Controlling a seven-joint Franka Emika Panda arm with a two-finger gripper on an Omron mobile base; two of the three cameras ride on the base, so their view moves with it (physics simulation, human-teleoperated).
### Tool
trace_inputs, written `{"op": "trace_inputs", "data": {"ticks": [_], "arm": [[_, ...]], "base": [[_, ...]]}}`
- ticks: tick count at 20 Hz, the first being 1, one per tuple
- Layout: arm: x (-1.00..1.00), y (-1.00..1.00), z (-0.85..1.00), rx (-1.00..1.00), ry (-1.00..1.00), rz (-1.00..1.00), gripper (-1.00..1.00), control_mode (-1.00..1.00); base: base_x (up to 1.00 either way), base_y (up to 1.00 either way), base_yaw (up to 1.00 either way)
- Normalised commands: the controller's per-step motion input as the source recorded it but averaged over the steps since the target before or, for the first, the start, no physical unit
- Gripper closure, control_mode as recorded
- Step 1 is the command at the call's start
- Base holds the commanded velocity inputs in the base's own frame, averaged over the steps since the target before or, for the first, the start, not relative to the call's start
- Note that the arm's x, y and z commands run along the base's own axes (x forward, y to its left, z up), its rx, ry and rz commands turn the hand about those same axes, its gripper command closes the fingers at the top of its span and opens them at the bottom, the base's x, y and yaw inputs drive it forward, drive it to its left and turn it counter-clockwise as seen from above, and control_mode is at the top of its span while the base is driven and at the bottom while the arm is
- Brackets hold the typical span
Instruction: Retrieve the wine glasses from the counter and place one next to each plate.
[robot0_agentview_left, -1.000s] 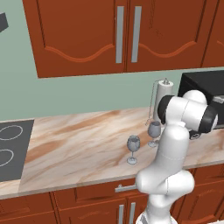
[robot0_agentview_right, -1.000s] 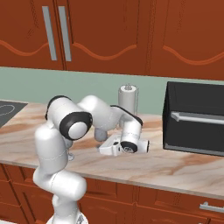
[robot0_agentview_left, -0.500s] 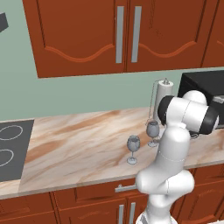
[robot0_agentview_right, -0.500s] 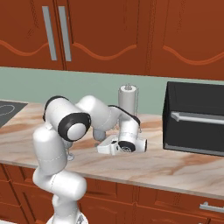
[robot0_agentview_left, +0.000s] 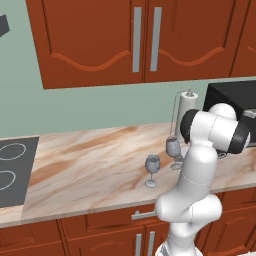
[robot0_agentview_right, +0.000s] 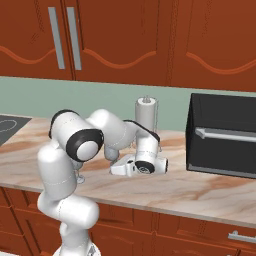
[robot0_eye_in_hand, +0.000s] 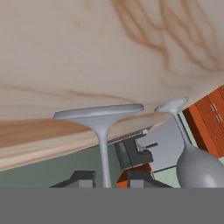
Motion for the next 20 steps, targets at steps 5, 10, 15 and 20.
{"op": "trace_inputs", "data": {"ticks": [5, 10, 15, 20], "arm": [[-0.08, -0.02, 0.11, 0.01, -0.01, 0.0, 1.0, -1.0], [-0.5, -0.14, 0.91, 0.03, -0.06, 0.0, 1.0, -1.0], [-0.53, -0.18, 1.0, 0.0, -0.03, 0.0, 1.0, -1.0], [-0.6, -0.36, 1.0, 0.1, -0.01, 0.0, 1.0, -1.0]], "base": [[0.0, 0.0, 0.0], [0.0, 0.0, 0.0], [0.0, 0.0, 0.0], [0.0, 0.0, 0.0]]}}
